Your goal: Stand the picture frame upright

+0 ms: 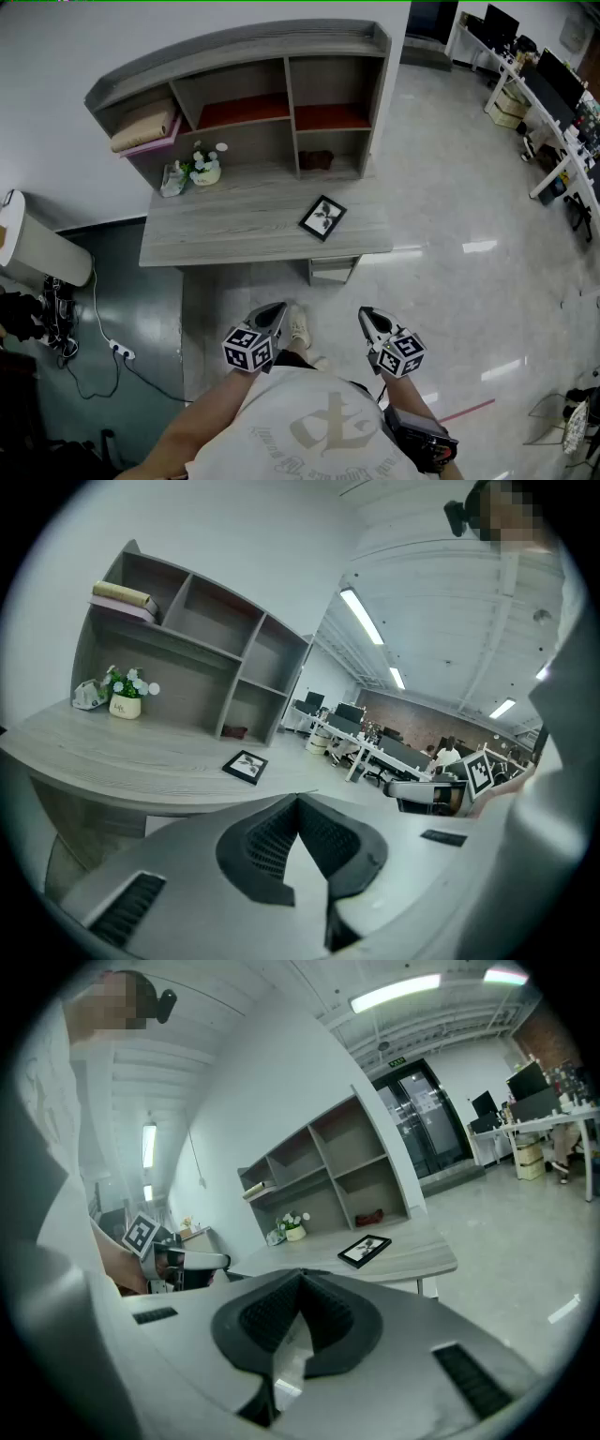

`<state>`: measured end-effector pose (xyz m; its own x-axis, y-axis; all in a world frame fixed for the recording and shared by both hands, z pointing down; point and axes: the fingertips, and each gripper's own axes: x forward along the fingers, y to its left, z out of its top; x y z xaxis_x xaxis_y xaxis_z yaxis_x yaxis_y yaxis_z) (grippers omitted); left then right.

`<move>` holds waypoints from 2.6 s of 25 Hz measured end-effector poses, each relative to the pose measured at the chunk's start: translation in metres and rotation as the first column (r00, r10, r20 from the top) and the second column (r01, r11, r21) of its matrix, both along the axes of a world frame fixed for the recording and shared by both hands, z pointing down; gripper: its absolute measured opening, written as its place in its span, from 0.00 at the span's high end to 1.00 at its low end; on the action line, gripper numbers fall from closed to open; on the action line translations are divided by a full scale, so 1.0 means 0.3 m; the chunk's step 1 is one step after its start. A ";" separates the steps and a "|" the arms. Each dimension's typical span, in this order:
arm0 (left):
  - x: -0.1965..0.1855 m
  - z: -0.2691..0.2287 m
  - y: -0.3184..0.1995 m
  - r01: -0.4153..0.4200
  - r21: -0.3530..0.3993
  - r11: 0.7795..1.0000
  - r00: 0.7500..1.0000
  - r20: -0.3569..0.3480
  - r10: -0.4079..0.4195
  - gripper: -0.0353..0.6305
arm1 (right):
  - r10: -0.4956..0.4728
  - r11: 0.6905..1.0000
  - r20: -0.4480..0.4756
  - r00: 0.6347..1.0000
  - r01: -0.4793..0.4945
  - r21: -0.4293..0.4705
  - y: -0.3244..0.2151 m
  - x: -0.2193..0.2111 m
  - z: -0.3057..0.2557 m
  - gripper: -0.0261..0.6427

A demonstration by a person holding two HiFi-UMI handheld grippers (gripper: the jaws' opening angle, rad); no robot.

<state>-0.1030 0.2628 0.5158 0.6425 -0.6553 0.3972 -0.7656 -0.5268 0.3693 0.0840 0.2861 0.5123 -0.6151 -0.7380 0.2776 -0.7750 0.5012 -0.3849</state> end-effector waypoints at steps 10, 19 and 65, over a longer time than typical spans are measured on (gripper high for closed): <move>0.026 -0.030 0.119 -0.025 0.012 1.000 1.000 0.012 0.025 0.94 | -0.006 1.000 0.006 1.000 0.006 0.013 0.103 -0.017 -0.017 0.96; 0.002 -0.011 0.146 -0.028 -0.001 1.000 0.999 0.022 0.028 0.94 | 0.040 0.999 0.020 0.999 -0.040 -0.010 0.106 -0.022 0.020 0.96; 0.055 0.069 -0.341 -0.022 -0.047 0.999 1.000 -0.014 0.022 0.94 | 0.091 0.994 0.005 0.996 -0.090 -0.064 -0.388 0.053 0.060 0.95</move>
<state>-0.0866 0.1606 0.5364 0.6621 -0.6217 0.4184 -0.7487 -0.5255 0.4041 0.0998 0.1696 0.5302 -0.5489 -0.7715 0.3217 -0.8130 0.4033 -0.4199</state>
